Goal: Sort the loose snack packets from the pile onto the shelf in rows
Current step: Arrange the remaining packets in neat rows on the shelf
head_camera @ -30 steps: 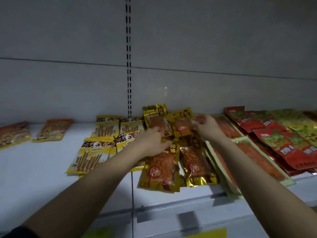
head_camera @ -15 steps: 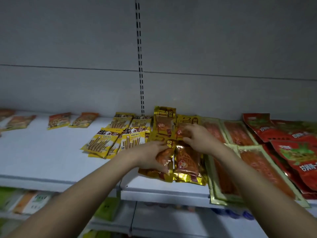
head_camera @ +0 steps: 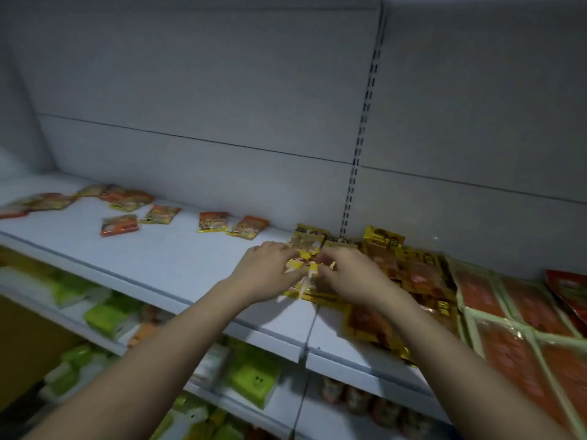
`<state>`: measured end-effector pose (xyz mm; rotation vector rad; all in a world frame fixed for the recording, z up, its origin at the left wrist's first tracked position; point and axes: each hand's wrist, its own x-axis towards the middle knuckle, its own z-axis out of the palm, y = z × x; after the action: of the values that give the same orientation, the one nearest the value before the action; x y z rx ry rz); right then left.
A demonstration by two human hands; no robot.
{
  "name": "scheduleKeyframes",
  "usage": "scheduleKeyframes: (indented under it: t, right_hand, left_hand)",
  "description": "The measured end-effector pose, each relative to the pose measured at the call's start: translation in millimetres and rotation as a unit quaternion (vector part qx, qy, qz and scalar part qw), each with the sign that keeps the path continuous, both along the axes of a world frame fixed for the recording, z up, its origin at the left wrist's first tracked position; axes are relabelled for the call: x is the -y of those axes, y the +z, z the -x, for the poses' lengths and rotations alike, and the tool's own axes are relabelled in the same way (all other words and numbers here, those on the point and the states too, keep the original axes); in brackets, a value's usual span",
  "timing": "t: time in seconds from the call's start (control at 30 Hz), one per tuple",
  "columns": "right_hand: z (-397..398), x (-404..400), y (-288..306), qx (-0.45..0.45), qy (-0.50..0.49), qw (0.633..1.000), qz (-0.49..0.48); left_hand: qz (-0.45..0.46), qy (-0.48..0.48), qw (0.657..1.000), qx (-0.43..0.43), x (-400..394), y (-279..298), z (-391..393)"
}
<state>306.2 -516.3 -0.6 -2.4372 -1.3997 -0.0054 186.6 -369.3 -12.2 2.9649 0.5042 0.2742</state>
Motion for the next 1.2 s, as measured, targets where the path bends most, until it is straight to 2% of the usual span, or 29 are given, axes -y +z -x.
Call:
scheduleKeyframes:
  t: [0.23, 0.37, 0.5, 0.73, 0.87, 0.97, 1.07, 1.13, 1.2]
  right_hand:
    - [102.5, -154.6, -11.1, -0.042, 0.054, 0.997, -0.017]
    - [160.0, -239.5, -23.7, -0.078, 0.087, 0.993, -0.014]
    - [190.0, -290.3, -37.8, -0.108, 0.094, 0.99, 0.009]
    - [165.1, -324.0, -74.5, -0.149, 0.026, 0.988, -0.028]
    - [124.1, -329.8, -87.7, -0.164, -0.048, 0.982, -0.081]
    - [85.1, -336.3, -91.2, -0.17, -0.151, 0.962, -0.154]
    - [44.2, -348.2, -86.6, -0.109, -0.251, 0.932, -0.236]
    - [21.8, -354.3, -85.4, -0.055, -0.314, 0.914, -0.25]
    - [3.1, -357.7, -91.0, -0.055, -0.375, 0.897, -0.227]
  left_hand:
    - [0.033, 0.167, 0.985, -0.037, -139.5, -14.0, 136.5]
    - [0.05, 0.211, 0.976, -0.025, -208.3, -24.2, 206.1]
    - [0.07, 0.223, 0.972, 0.003, -249.8, -33.4, 235.3]
    - [0.141, 0.173, 0.972, 0.077, -287.1, -61.3, 208.8]
    - [0.186, 0.133, 0.97, 0.08, -298.8, -75.1, 168.8]
    - [0.199, 0.102, 0.972, 0.068, -305.3, -80.4, 141.4]
    - [0.193, 0.079, 0.977, 0.048, -325.5, -79.9, 110.1]
    - [0.2, 0.083, 0.975, 0.045, -340.5, -78.5, 85.8]
    - [0.234, 0.094, 0.965, 0.067, -351.1, -79.5, 60.6]
